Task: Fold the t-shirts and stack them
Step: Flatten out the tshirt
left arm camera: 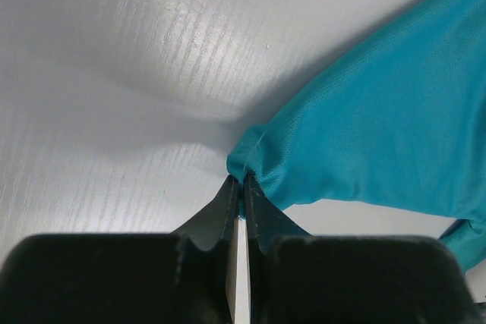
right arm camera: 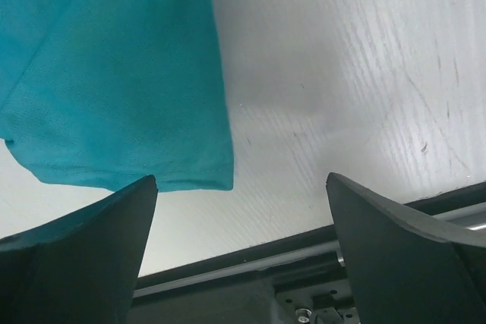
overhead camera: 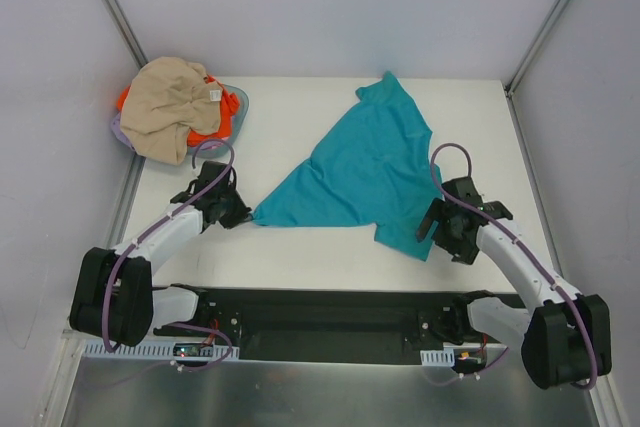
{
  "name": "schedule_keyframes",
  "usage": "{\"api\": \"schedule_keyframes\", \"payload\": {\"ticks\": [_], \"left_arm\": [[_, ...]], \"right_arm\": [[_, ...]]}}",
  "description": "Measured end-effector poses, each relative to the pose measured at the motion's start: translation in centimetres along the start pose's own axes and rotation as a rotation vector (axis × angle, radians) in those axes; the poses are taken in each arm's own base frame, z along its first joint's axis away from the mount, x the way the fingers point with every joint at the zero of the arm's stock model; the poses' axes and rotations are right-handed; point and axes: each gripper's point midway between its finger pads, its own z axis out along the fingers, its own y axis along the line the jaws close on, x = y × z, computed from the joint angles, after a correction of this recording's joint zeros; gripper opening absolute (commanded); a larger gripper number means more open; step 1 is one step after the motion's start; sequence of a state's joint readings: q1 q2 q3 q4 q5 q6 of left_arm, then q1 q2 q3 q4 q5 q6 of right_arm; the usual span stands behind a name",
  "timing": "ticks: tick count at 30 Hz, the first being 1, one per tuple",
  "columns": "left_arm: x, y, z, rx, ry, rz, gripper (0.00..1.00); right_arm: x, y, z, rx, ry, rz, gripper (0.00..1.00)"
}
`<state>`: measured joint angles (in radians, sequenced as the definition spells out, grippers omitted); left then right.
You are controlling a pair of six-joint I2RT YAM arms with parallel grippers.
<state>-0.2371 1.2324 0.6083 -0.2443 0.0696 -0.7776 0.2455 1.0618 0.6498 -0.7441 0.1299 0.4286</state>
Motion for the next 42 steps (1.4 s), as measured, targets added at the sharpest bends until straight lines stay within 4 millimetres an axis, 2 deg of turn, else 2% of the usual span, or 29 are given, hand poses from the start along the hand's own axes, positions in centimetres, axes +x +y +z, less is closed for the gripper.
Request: {"api": "schedule_keyframes", "payload": {"ticks": [4,13,23,28,32,33,34,36,42], "left_arm": [[0.2,0.0,0.1,-0.004,0.007,0.005,0.00],[0.5,0.1,0.3,-0.009,0.017,0.010,0.00],[0.5,0.1,0.3,-0.009,0.017,0.010,0.00],[0.5,0.1,0.3,-0.009,0.017,0.010,0.00],[0.5,0.1,0.3,-0.009,0.017,0.010,0.00],[0.5,0.1,0.3,-0.009,0.017,0.010,0.00],[0.5,0.1,0.3,-0.009,0.017,0.010,0.00],[0.5,0.1,0.3,-0.009,0.017,0.010,0.00],[0.5,0.1,0.2,-0.010,0.017,0.010,0.00]], "right_arm": [[0.8,0.3,0.4,-0.022,0.027,0.022,0.73],[2.5,1.9,2.0,-0.082,0.127,0.037,0.48],[3.0,2.0,2.5,-0.079,0.156,0.034,0.46],[3.0,2.0,3.1,-0.063,0.172,0.028,0.39],[3.0,1.8,3.3,-0.034,0.186,0.015,0.27],[3.0,1.6,3.3,-0.023,0.191,0.011,0.17],[3.0,1.5,3.3,-0.015,0.195,0.007,0.14],[3.0,1.2,3.4,0.003,0.198,-0.005,0.01],[2.1,1.6,3.3,-0.024,0.157,-0.050,0.01]]}}
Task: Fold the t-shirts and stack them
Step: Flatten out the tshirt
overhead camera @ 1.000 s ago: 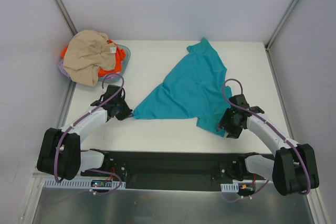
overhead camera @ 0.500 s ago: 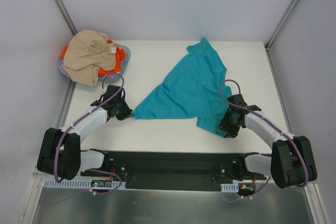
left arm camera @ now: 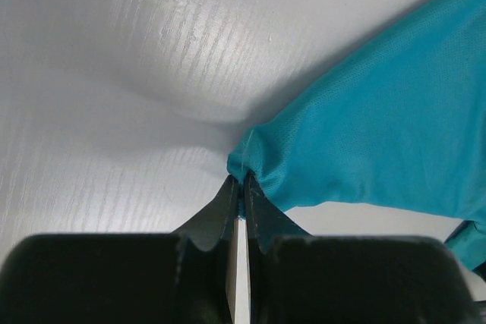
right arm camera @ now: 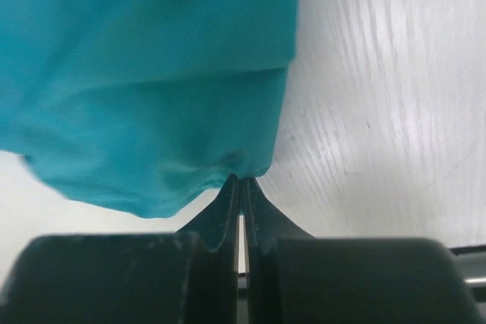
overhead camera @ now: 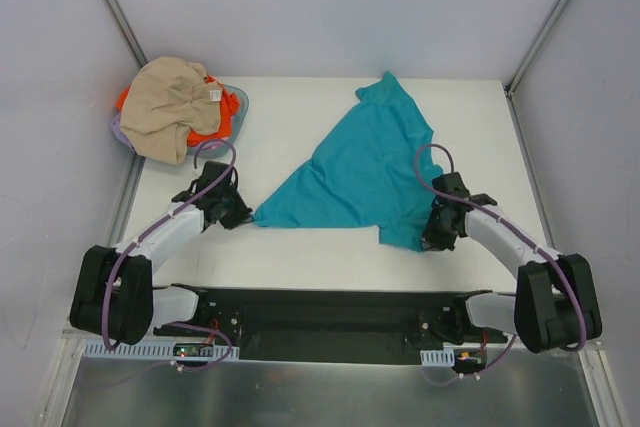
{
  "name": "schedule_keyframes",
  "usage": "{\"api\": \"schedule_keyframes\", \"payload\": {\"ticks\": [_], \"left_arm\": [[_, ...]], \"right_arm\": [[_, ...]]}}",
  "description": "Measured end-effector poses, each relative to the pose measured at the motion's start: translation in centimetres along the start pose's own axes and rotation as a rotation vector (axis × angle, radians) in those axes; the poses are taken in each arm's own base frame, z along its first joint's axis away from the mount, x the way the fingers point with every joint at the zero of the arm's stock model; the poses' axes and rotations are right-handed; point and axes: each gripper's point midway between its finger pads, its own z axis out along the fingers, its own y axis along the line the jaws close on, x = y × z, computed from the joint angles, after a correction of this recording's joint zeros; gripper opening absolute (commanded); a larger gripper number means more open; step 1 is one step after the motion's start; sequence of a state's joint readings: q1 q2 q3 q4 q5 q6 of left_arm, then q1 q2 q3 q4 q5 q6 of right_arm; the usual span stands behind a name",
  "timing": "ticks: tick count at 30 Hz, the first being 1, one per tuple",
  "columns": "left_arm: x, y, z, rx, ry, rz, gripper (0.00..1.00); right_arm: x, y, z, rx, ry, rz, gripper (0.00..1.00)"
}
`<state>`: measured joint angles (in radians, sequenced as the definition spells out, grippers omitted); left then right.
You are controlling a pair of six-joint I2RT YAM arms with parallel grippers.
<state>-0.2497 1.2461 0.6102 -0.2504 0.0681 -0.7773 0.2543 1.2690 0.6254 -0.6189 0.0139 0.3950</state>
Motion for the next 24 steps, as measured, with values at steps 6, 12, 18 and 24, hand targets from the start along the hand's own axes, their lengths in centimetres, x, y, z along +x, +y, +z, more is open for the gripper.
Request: {"api": "schedule_keyframes", "payload": {"ticks": [6,12,18,24], "left_arm": [[-1.4,-1.6,-1.7,0.033,-0.033,0.007,0.00],[-6.4,-6.8,-7.7,0.184,-0.210,0.040,0.00],[-11.3,-12.3,-20.0,0.410,-0.489,0.087,0.00],[-12.3,-14.5,-34.3,0.650,-0.755,0.136,0.00]], "right_arm": [[-6.7,3.6,-5.7,-0.172,-0.330,-0.061,0.01],[-13.2,5.8,-20.3,-0.336,-0.779,-0.072,0.01],[-14.4,4.2,-35.3,-0.426,-1.129,-0.067,0.01],[-11.4,1.2,-45.7,-0.504,-1.347,-0.093,0.01]]}}
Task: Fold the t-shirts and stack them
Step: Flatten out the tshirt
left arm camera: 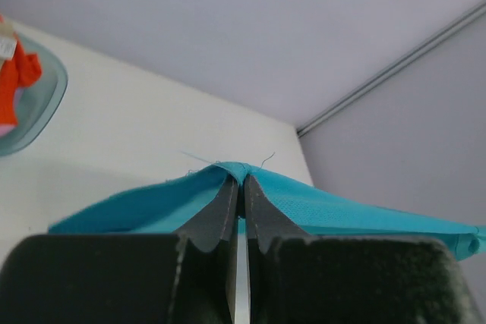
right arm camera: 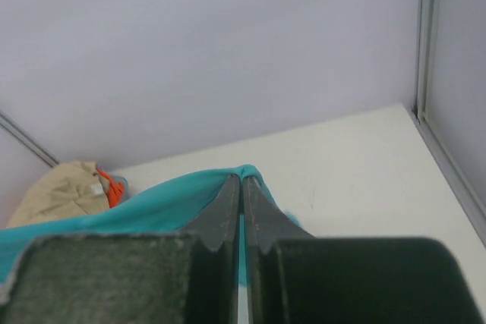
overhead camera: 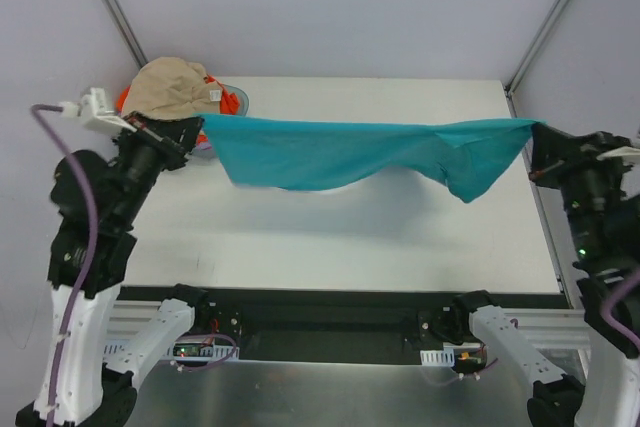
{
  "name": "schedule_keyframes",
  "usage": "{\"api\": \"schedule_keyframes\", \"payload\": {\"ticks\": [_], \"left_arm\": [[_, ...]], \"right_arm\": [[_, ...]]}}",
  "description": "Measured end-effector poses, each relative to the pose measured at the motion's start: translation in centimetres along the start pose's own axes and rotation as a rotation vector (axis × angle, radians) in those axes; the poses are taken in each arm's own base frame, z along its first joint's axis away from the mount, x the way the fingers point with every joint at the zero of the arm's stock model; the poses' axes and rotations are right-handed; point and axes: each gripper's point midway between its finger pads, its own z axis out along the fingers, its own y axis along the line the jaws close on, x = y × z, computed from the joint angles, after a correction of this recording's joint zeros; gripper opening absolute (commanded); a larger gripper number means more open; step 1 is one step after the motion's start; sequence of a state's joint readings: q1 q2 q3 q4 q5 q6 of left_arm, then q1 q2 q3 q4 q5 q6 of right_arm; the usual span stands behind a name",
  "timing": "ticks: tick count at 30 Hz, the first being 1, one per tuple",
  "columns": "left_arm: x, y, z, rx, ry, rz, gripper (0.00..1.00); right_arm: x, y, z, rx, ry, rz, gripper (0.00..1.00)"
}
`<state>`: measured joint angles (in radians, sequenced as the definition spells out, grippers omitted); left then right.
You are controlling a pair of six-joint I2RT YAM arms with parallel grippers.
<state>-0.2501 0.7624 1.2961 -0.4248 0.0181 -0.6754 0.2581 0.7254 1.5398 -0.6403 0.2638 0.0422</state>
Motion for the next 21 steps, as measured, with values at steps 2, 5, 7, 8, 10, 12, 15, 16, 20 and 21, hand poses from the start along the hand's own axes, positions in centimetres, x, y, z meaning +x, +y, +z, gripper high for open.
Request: {"api": "schedule_keyframes", "payload": {"ticks": [2,5,7,8,10,12,15,16,20,21], "left_arm": [[-2.7,-2.5,-2.8,0.077,-0.078,0.017,0.00],[-5.6,-5.7,-7.1,0.190,-0.169,0.045,0.00],[-6.7,-7.1,-9.4,0.247,-0.210,0.057,0.00],[-7.3,-7.7,-10.5,0.270,-0.231,0.064,0.00],[-8.1,-8.6,-12.5,0.306,-0.266,0.079,0.00],[-8.6,-9.2,-13.8,0.332,-0.286,0.089,0.00],[-9.2,-9.9,-14.8,0.356,-0.306,0.104,0.00],[-9.2,-9.9,-14.8,0.355,-0.307,0.109,0.00],[-9.0,-9.6,-13.1,0.329,-0.279,0.116,0.00],[-8.8,-9.4,-12.1,0.313,-0.263,0.117,0.00]], "right_arm": [[-3.3,0.9,-2.3,-0.053,-0.061,-0.011,0.01],[-7.6,2.3,-5.9,-0.143,-0.157,-0.017,0.01],[-9.6,3.0,-8.4,-0.198,-0.213,-0.020,0.01],[-10.4,3.3,-9.5,-0.226,-0.236,-0.023,0.01],[-11.4,3.8,-11.5,-0.274,-0.268,-0.030,0.01],[-12.2,4.2,-13.0,-0.312,-0.293,-0.035,0.01],[-12.9,4.7,-14.8,-0.359,-0.318,-0.054,0.01],[-12.9,4.7,-15.0,-0.365,-0.318,-0.059,0.01],[-12.0,4.3,-13.6,-0.332,-0.284,-0.086,0.01],[-11.5,4.1,-12.7,-0.313,-0.264,-0.094,0.01]]}}
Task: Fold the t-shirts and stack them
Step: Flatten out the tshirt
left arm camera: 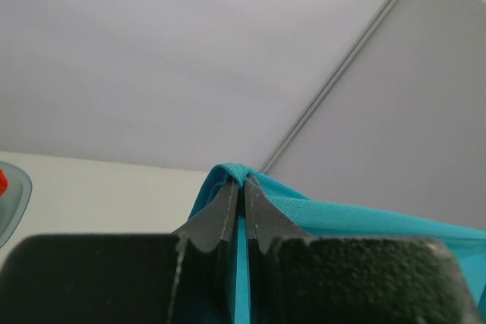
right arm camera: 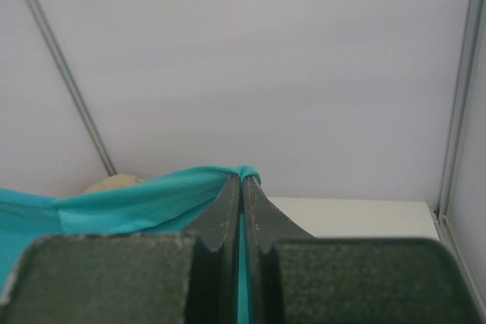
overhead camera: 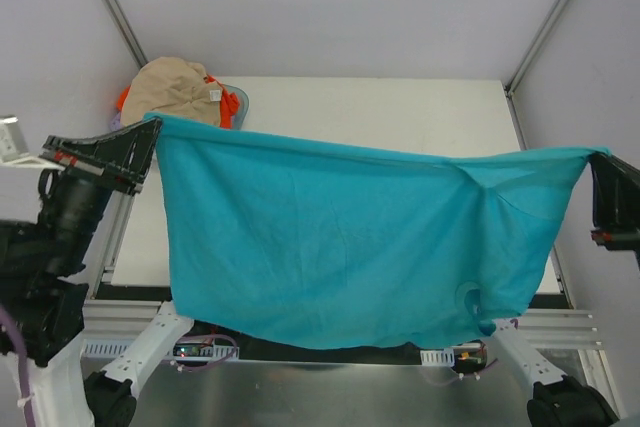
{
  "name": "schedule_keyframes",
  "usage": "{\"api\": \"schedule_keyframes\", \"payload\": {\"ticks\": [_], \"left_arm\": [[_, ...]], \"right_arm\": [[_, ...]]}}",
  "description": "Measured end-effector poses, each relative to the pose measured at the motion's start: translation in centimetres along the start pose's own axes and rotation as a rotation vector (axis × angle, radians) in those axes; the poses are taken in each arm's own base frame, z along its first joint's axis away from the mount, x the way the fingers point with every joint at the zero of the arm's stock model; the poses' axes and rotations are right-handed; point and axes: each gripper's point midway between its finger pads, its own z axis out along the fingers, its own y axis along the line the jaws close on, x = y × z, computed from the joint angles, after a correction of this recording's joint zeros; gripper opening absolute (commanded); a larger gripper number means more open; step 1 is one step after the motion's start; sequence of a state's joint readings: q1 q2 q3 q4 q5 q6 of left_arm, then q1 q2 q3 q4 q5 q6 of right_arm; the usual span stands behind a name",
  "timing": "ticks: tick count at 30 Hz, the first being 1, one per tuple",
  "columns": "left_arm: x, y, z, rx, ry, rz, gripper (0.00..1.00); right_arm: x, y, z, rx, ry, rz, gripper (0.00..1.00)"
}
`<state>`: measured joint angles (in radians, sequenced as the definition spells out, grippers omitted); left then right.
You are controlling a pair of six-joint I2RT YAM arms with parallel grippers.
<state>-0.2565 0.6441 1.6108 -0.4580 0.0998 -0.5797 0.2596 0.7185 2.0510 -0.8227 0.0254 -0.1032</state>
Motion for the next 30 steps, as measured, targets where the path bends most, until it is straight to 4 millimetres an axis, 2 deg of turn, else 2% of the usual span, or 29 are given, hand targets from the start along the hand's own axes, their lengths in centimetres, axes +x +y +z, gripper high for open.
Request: {"api": "schedule_keyframes", "payload": {"ticks": [3,5,8,10,11,12,13,16,17,20,21,22,25,27,30], "left_arm": [[2.5,2.8,3.3,-0.084,0.071,0.003,0.00],[4.8,5.6,5.9,-0.170,0.128,0.006,0.00],[10.5,11.8,10.8,-0.346,0.262,0.019,0.00],[15.0,16.3,13.6,-0.457,0.356,0.034,0.00],[17.9,19.0,15.0,-0.521,0.415,0.041,0.00],[20.9,21.6,16.0,-0.580,0.477,0.049,0.00],[24.9,24.9,16.9,-0.651,0.559,0.058,0.00],[34.4,32.1,17.0,-0.797,0.772,0.075,0.00],[37.6,34.2,16.8,-0.833,0.841,0.076,0.00],[44.6,38.4,16.4,-0.881,0.986,0.057,0.00],[45.9,39.2,16.3,-0.889,1.010,0.052,0.00],[47.0,40.0,16.2,-0.894,1.033,0.047,0.00],[48.1,40.8,16.7,-0.896,1.050,0.050,0.00],[47.6,40.8,17.6,-0.880,1.032,0.047,0.00],[46.9,40.5,19.1,-0.854,1.000,0.047,0.00]], "right_arm": [[3.2,-1.5,3.2,0.067,0.091,-0.026,0.01],[6.7,-2.9,6.3,0.127,0.182,-0.051,0.01],[14.4,-5.8,11.8,0.237,0.372,-0.105,0.01],[20.7,-8.2,15.3,0.306,0.512,-0.135,0.01],[23.9,-9.4,16.7,0.332,0.583,-0.142,0.01],[28.0,-11.2,18.1,0.367,0.671,-0.140,0.01],[31.5,-12.3,19.1,0.382,0.748,-0.130,0.01],[41.3,-16.4,20.6,0.439,0.962,-0.086,0.01],[45.5,-17.6,20.9,0.449,1.054,-0.063,0.01],[53.5,-19.2,22.4,0.433,1.212,0.001,0.01],[56.1,-19.6,23.2,0.425,1.248,0.024,0.01],[57.9,-19.8,23.4,0.418,1.270,0.039,0.01],[62.2,-19.9,22.7,0.407,1.346,0.086,0.01],[63.0,-19.6,21.9,0.408,1.381,0.106,0.01],[62.9,-19.3,21.9,0.404,1.374,0.127,0.01]]}}
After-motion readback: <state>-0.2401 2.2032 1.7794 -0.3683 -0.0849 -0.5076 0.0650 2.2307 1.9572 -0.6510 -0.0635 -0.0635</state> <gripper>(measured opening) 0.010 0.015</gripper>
